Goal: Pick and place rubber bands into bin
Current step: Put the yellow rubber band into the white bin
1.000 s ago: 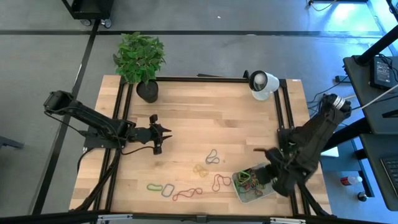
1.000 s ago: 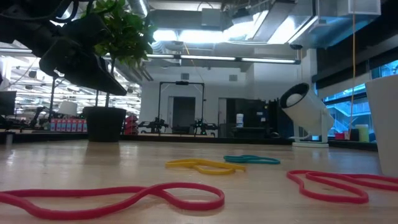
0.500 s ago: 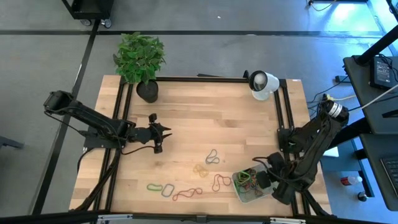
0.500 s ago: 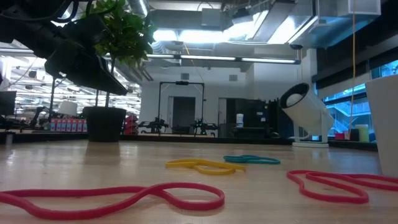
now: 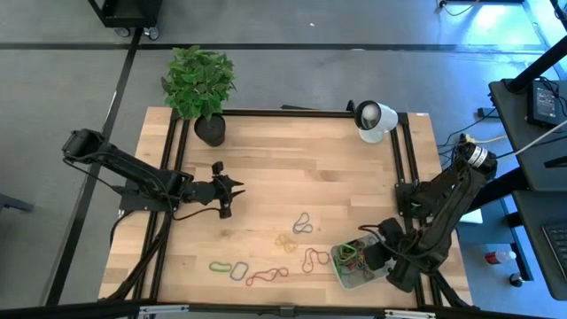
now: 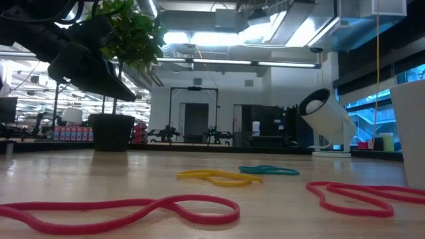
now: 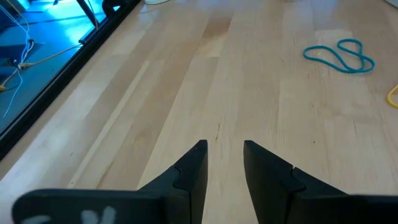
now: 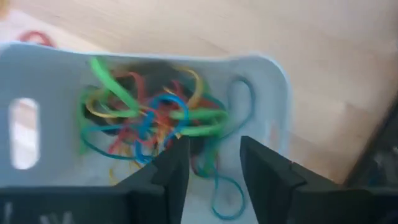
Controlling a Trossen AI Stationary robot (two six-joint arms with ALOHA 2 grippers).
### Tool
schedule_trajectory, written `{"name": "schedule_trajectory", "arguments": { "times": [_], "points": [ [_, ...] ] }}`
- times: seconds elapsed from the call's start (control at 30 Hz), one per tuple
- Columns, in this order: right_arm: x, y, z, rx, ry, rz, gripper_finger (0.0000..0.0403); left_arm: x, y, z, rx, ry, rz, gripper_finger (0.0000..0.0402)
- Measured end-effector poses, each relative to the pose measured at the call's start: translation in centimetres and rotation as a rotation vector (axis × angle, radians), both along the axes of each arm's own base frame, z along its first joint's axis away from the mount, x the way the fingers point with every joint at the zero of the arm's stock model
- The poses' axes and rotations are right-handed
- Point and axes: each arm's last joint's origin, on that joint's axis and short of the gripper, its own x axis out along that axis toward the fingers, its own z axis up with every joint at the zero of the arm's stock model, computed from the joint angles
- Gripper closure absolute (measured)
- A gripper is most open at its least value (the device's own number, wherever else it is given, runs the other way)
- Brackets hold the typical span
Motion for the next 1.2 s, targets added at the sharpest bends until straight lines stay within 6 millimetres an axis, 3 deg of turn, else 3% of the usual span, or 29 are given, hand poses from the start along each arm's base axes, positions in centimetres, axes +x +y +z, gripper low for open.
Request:
{"name": "schedule_trajectory", "arguments": {
  "times": [0.3,0.47,0.57,0.73,0.93,1.2],
  "points": [
    [4.5,-0.8,0.6,-0.194,-0.272,0.396,0.0245,0.0,0.0,0.0,0.000,0.000,0.000,0.0304],
    [9.5,-2.2,0.8,-0.263,-0.374,0.640,0.0244,0.0,0.0,0.0,-0.001,0.000,0.000,0.0304],
    [13.0,-3.2,-0.4,-0.225,-0.408,0.773,0.0244,0.0,0.0,0.0,-0.002,-0.001,0.001,0.0304],
    [18.0,-4.7,-2.7,-0.155,-0.323,0.924,0.0244,0.0,0.0,0.0,-0.003,-0.001,-0.001,0.0304],
    [23.1,-4.1,-3.4,-0.172,-0.218,1.108,0.0244,0.0,0.0,0.0,-0.002,0.000,-0.001,0.0304],
    [27.3,-3.7,-5.5,-0.113,-0.091,1.222,0.0267,0.0,0.0,0.0,-0.003,0.000,-0.003,0.0304]
  ]
}}
